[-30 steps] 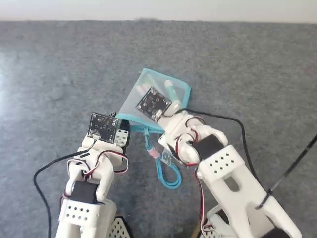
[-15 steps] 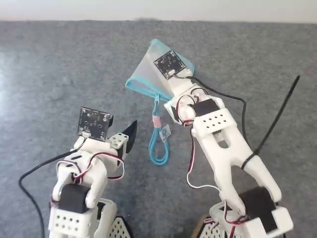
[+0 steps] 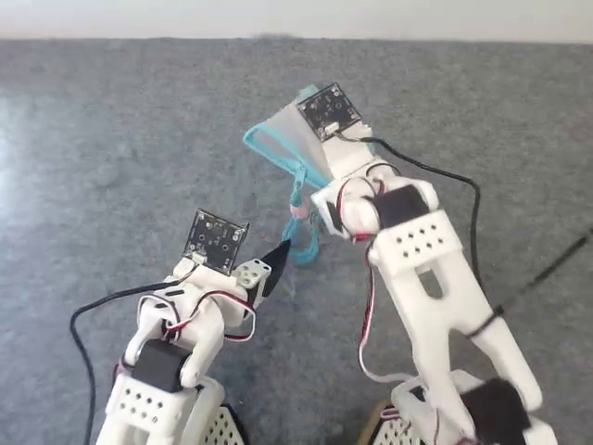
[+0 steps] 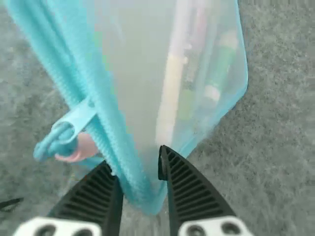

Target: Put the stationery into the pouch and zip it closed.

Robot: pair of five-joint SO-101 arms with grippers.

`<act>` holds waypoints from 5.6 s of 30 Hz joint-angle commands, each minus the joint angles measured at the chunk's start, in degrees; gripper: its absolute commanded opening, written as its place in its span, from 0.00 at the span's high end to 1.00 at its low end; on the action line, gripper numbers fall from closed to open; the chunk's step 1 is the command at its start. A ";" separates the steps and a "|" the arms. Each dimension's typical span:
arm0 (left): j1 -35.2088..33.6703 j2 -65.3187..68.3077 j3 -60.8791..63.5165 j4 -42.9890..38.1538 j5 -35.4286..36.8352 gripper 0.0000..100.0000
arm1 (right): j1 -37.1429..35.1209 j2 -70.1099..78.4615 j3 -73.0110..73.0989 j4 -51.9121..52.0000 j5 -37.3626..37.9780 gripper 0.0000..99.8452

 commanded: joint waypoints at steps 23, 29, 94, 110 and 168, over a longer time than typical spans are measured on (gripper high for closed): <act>0.35 -0.26 4.09 -10.11 -0.70 0.83 | -9.54 -13.76 5.36 7.08 -0.35 0.99; -0.18 -0.62 4.00 -10.20 -0.79 0.99 | -9.10 -13.49 13.45 3.12 3.60 0.99; -13.27 -0.62 5.41 -16.09 -2.46 0.75 | 5.49 -31.43 18.64 11.65 3.69 0.78; -13.45 -8.70 6.46 -12.75 0.79 0.76 | 17.71 -55.69 45.36 1.27 2.02 0.98; -9.76 -16.79 14.99 21.71 0.53 0.76 | 27.47 -81.98 72.18 12.62 1.67 0.98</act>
